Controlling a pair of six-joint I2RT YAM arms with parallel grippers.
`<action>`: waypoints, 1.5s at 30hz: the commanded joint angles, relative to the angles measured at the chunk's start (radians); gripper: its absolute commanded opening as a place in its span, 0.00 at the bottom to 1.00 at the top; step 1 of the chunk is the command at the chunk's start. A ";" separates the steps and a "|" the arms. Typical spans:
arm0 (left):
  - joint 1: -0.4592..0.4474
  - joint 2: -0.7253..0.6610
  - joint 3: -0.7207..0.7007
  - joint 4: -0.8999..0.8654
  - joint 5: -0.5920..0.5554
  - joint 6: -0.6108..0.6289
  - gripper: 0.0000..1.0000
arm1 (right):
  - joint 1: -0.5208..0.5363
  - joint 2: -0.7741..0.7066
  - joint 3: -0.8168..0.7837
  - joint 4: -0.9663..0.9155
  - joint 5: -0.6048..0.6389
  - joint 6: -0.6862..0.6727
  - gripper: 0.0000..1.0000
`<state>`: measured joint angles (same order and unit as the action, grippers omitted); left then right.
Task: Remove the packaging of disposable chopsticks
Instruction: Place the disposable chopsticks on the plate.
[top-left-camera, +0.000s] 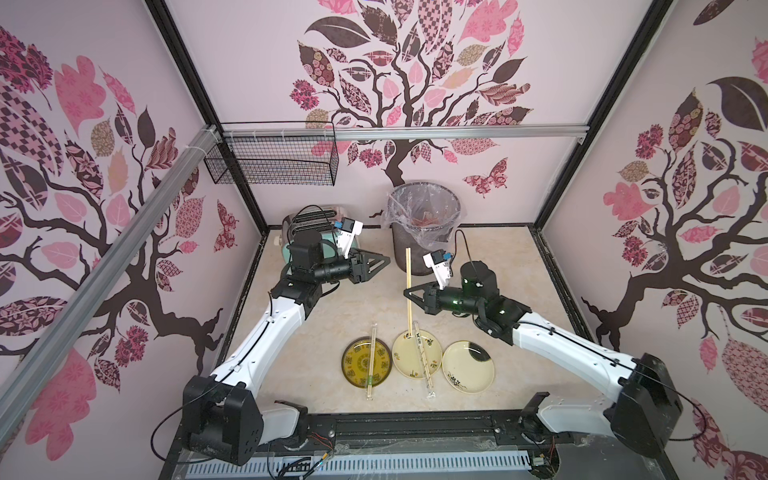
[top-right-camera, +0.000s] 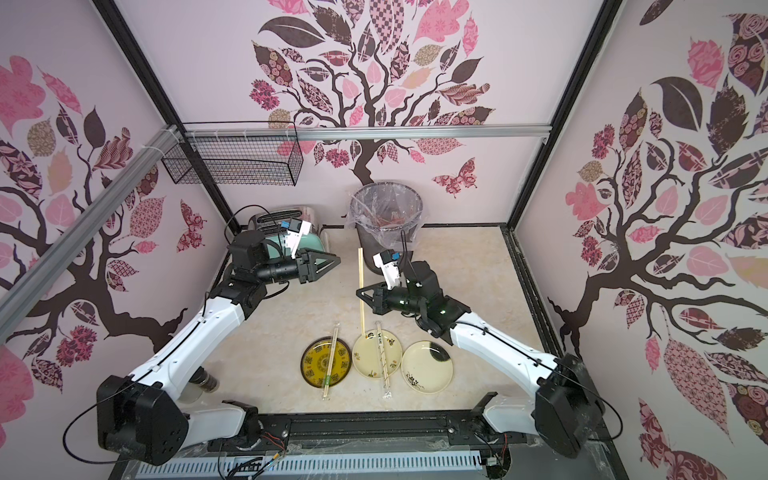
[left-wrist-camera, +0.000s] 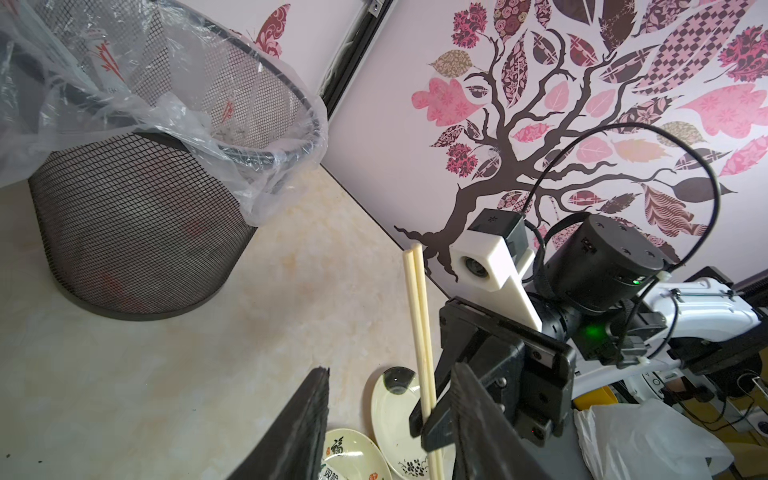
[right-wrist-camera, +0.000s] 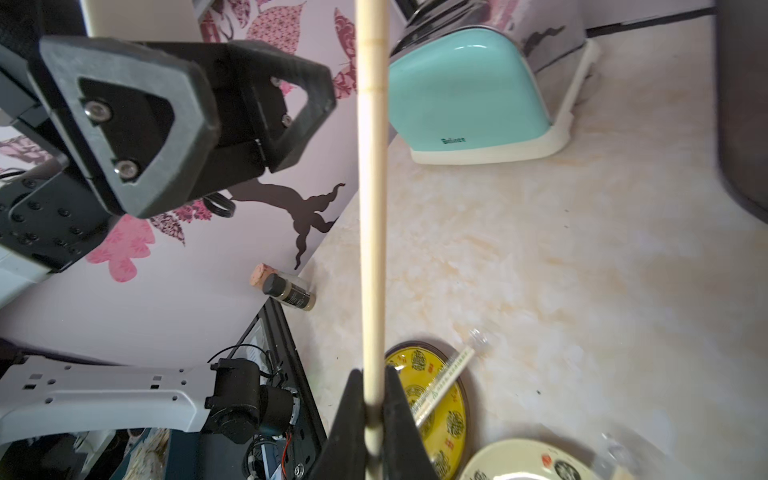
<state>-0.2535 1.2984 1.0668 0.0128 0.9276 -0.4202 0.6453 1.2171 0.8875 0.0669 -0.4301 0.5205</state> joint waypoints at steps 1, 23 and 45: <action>0.008 -0.019 0.018 -0.001 -0.003 0.009 0.50 | -0.066 -0.078 -0.021 -0.313 0.110 0.026 0.00; 0.030 -0.011 0.022 -0.001 0.002 -0.005 0.51 | -0.088 -0.179 -0.207 -0.817 0.247 0.105 0.00; 0.028 0.001 0.024 -0.004 0.010 -0.009 0.52 | -0.067 -0.035 -0.299 -0.678 0.257 0.109 0.00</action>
<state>-0.2287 1.2987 1.0676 0.0120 0.9272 -0.4267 0.5758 1.1728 0.5980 -0.6178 -0.1890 0.6239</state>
